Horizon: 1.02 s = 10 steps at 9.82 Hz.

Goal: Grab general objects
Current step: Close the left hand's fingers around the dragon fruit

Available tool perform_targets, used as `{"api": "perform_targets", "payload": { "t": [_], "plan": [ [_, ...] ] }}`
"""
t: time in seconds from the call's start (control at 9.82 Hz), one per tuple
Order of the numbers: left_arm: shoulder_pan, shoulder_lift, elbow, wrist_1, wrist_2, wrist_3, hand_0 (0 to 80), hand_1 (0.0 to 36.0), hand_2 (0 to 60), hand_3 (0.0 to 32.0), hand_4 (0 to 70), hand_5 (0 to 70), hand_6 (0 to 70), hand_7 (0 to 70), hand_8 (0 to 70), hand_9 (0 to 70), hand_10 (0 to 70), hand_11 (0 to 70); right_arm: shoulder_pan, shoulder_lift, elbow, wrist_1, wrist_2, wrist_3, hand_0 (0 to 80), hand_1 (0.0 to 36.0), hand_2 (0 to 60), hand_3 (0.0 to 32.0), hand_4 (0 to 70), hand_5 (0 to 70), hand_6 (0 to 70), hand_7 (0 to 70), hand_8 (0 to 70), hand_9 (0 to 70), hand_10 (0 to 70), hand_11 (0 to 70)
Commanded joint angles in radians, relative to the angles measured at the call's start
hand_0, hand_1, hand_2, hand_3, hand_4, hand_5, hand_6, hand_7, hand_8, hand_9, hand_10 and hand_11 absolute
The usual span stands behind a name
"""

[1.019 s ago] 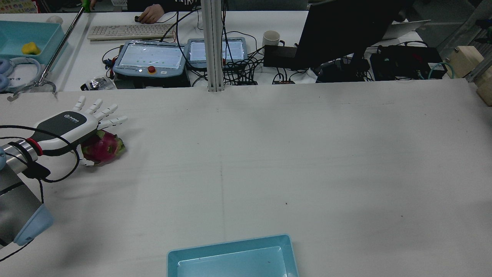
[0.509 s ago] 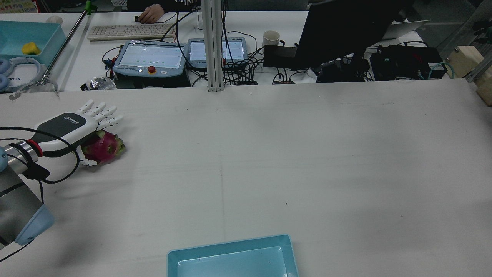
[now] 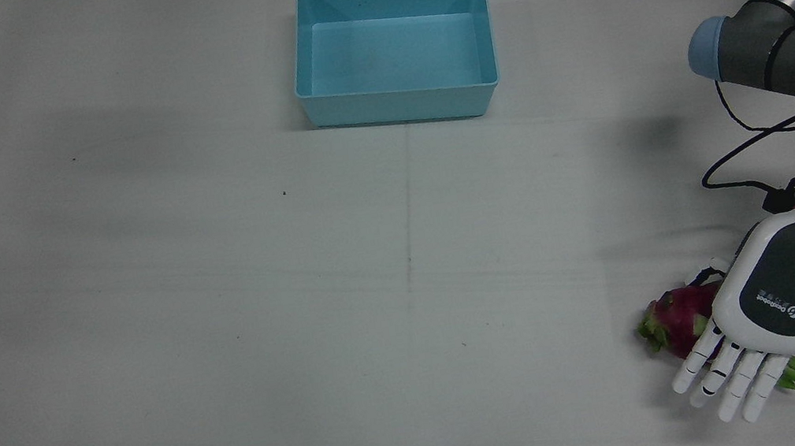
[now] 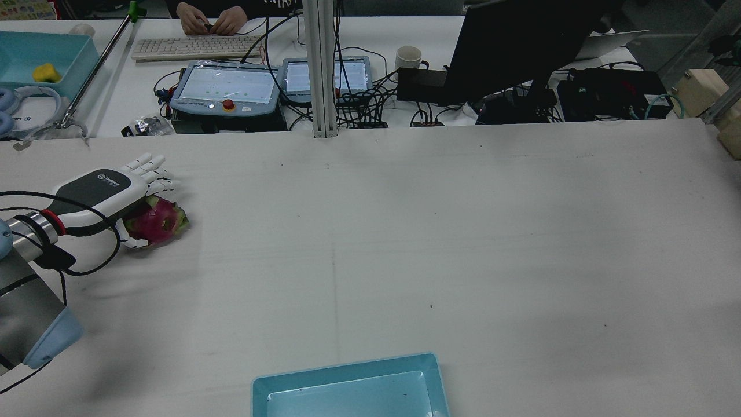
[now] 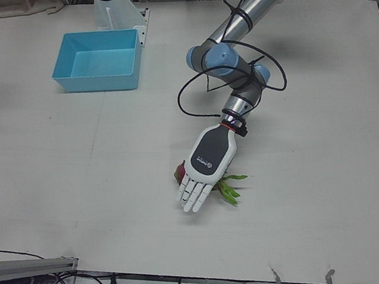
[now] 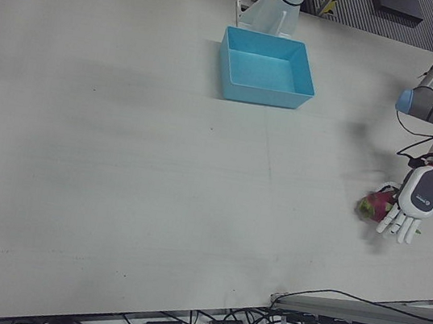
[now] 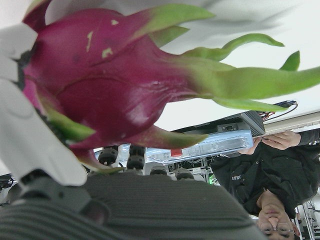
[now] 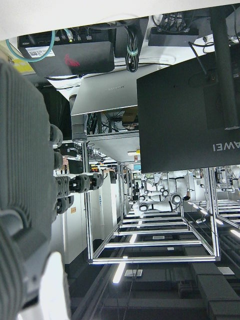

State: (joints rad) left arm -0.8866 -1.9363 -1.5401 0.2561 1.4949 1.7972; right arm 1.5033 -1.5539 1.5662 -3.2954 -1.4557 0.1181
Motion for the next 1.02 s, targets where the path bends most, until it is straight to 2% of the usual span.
{"api": "perform_targets", "payload": {
  "t": [0.0,0.2,0.41,0.61,0.71,0.92],
  "plan": [
    [0.002,-0.003,0.002,-0.001,-0.001,0.011,58.1,29.5,31.7,0.0,7.4,8.2,13.7,24.2,9.8,3.4,0.0,1.0,0.0,0.0,0.0,0.0,0.0,0.0,0.0,0.0,0.0,0.0,0.0,0.0,0.0,0.0,0.0,0.0,0.0,0.0],
    [0.002,-0.003,0.003,-0.006,-0.002,0.011,56.5,26.6,28.0,0.0,8.2,8.9,15.4,26.0,13.3,3.8,3.9,7.9,0.0,0.0,0.0,0.0,0.0,0.0,0.0,0.0,0.0,0.0,0.0,0.0,0.0,0.0,0.0,0.0,0.0,0.0],
    [0.002,-0.004,0.011,-0.011,-0.002,0.011,57.5,26.8,31.0,0.0,14.5,10.2,22.5,31.7,16.3,8.3,11.7,19.2,0.0,0.0,0.0,0.0,0.0,0.0,0.0,0.0,0.0,0.0,0.0,0.0,0.0,0.0,0.0,0.0,0.0,0.0],
    [0.002,-0.004,0.02,-0.023,-0.002,0.011,57.1,24.9,31.3,0.0,19.3,15.3,31.5,38.5,23.2,16.2,25.6,39.1,0.0,0.0,0.0,0.0,0.0,0.0,0.0,0.0,0.0,0.0,0.0,0.0,0.0,0.0,0.0,0.0,0.0,0.0],
    [0.002,-0.006,0.02,-0.024,-0.002,0.011,57.1,23.6,31.1,0.0,21.3,18.0,36.8,42.7,28.8,22.0,36.6,53.3,0.0,0.0,0.0,0.0,0.0,0.0,0.0,0.0,0.0,0.0,0.0,0.0,0.0,0.0,0.0,0.0,0.0,0.0],
    [0.002,-0.004,0.02,-0.025,-0.002,0.011,58.3,24.5,33.8,0.0,23.7,20.8,42.9,48.9,32.1,30.2,48.0,69.4,0.0,0.0,0.0,0.0,0.0,0.0,0.0,0.0,0.0,0.0,0.0,0.0,0.0,0.0,0.0,0.0,0.0,0.0]
  ]
}}
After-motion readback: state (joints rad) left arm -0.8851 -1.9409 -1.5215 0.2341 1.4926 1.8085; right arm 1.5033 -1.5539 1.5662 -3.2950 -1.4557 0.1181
